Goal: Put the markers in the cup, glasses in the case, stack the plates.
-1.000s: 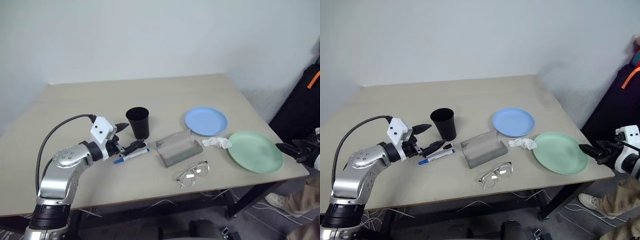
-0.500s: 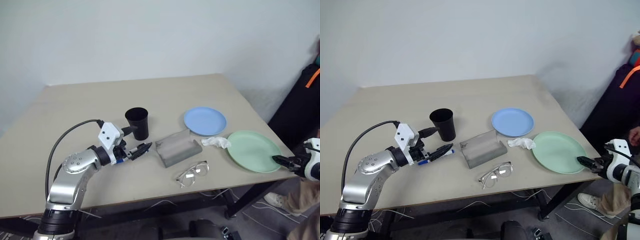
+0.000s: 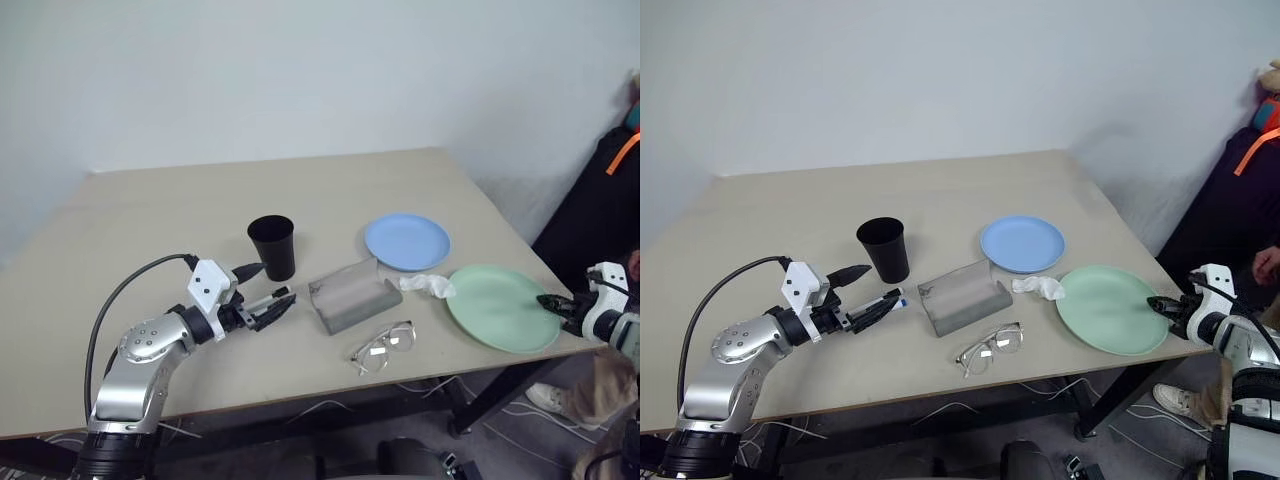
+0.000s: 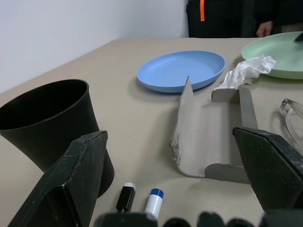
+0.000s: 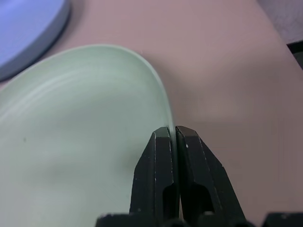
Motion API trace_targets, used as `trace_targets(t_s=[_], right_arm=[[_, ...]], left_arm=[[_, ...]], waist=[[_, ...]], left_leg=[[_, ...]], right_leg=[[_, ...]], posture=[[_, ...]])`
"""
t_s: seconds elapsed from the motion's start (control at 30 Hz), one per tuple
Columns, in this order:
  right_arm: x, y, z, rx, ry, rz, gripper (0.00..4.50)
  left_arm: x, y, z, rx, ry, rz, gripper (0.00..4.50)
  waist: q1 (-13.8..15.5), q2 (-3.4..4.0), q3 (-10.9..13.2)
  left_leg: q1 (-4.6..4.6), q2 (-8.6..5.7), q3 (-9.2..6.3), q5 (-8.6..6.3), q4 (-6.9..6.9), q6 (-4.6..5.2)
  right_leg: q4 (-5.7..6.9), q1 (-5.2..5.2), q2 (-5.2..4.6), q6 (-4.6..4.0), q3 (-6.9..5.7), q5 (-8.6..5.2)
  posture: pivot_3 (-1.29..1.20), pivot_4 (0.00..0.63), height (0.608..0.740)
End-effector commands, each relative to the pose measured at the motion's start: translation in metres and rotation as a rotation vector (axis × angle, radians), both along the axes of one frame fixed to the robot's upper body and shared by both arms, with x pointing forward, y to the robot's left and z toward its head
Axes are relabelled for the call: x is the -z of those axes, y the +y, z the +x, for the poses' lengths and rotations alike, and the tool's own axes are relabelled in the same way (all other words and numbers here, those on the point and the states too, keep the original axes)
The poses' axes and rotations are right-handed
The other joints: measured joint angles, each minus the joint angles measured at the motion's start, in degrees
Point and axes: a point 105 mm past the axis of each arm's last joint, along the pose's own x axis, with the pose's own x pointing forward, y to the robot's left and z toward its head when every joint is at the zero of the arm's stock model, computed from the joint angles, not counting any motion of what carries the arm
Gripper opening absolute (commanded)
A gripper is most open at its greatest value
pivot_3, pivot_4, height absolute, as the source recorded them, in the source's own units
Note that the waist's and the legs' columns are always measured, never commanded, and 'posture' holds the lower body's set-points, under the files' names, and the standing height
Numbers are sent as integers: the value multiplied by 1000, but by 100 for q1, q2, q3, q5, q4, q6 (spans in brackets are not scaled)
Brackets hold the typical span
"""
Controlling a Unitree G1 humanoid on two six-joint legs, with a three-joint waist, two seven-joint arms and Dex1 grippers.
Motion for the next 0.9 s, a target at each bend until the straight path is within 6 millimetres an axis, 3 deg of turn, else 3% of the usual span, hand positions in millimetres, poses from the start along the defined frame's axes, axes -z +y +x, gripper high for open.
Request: trace_targets(t_s=[0.03, 0.3, 0.4, 0.6, 0.73, 0.9], right_arm=[[-44, 12, 21, 0, -179, 142, 18], [-125, 38, 28, -109, -422, 407, 18], [-138, 52, 35, -137, -445, 414, 18], [-136, 85, 71, -82, -394, 268, 18], [-128, 107, 107, 1, -350, 194, 18], [-116, 121, 134, 95, -309, 138, 18]], left_arm=[[-12, 5, 3, -16, -54, 17, 4500], [-13, 7, 5, -23, -57, 23, 4500], [-13, 6, 5, -23, -57, 22, 4500], [-13, 5, 7, -25, -60, 20, 4500], [-13, 5, 9, -32, -62, 18, 4500], [-14, 6, 10, -43, -70, 17, 4500]], waist=[[-1, 1, 0], [-1, 35, 2], [2, 35, 1], [-10, 39, 0], [-11, 44, 1], [-3, 44, -1]], left_leg=[[0, 0, 0, 0, 0, 0], [0, 0, -7, 0, -5, 1], [-2, 0, -12, 0, -6, 1], [-2, 1, -11, 0, -11, 0], [-12, 0, -6, 4, -13, 7], [-15, -5, -15, 12, -19, 21]], right_leg=[[0, -1, 0, 0, 0, 0], [1, -6, 3, 0, -2, 0], [1, -5, 4, 0, -4, 0], [1, -16, 5, 0, -4, 0], [3, -25, 4, 0, -2, 1], [5, -22, 4, -1, -1, 1]], posture=[[0, 0, 727], [0, 0, 727], [0, 0, 727], [0, 0, 727], [0, 0, 727], [0, 0, 727]])
